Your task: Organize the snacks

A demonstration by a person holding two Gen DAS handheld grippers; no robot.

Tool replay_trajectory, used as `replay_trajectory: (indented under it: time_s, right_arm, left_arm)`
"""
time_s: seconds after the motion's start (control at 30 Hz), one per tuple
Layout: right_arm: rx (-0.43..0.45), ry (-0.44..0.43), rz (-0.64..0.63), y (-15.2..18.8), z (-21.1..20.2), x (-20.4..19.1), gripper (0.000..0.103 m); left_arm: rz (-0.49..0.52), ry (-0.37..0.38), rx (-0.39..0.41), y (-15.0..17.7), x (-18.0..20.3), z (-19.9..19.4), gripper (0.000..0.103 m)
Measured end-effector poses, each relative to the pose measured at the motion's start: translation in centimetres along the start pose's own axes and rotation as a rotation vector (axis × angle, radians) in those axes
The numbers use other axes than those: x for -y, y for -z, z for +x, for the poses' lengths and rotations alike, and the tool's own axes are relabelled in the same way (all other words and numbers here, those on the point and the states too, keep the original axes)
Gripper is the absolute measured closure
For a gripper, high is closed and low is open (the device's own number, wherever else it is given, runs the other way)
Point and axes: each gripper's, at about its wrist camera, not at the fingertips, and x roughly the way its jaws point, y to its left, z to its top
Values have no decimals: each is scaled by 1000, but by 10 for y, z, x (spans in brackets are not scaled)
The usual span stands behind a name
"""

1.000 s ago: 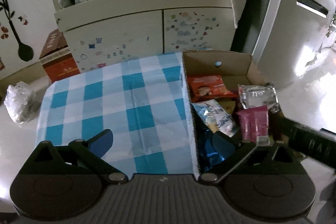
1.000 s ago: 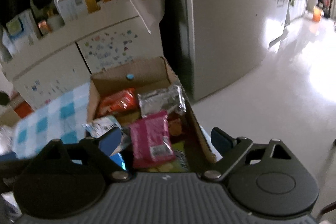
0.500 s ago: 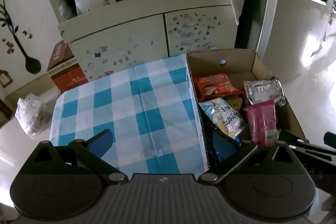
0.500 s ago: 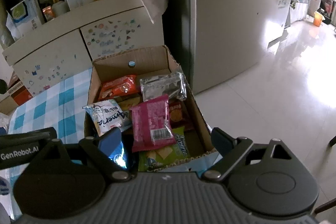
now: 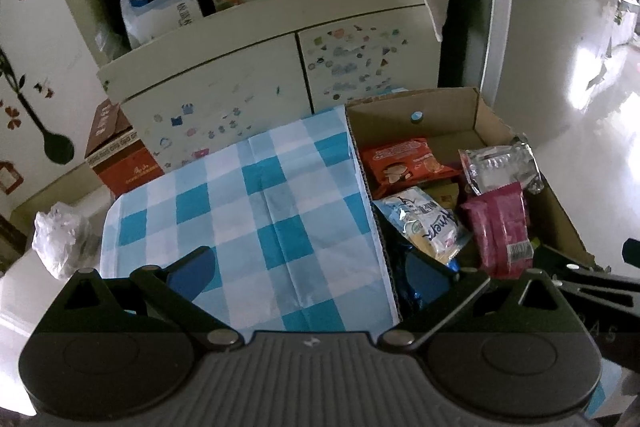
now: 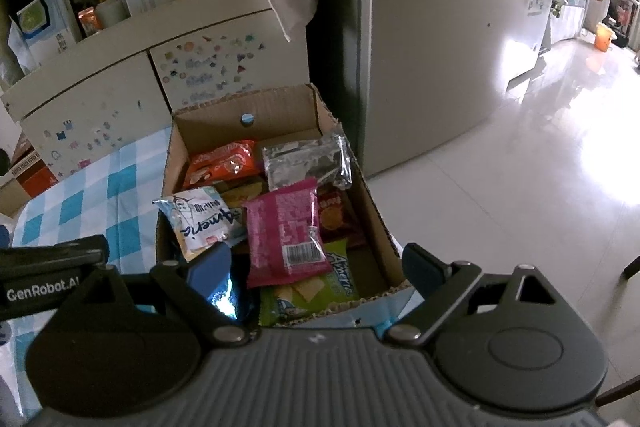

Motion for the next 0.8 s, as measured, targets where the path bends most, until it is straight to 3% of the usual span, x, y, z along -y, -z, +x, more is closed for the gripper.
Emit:
replay_trajectory:
  time_s: [0.37,0.8]
  right_arm:
    - [-28,8,-18,-1,5,-2,10]
    - [-58,17,-118,-12,15,8,10]
  left_arm:
    - [63,-26,-18,-3,6,5,0]
    - [1,-45,-84,-3,23,13,0]
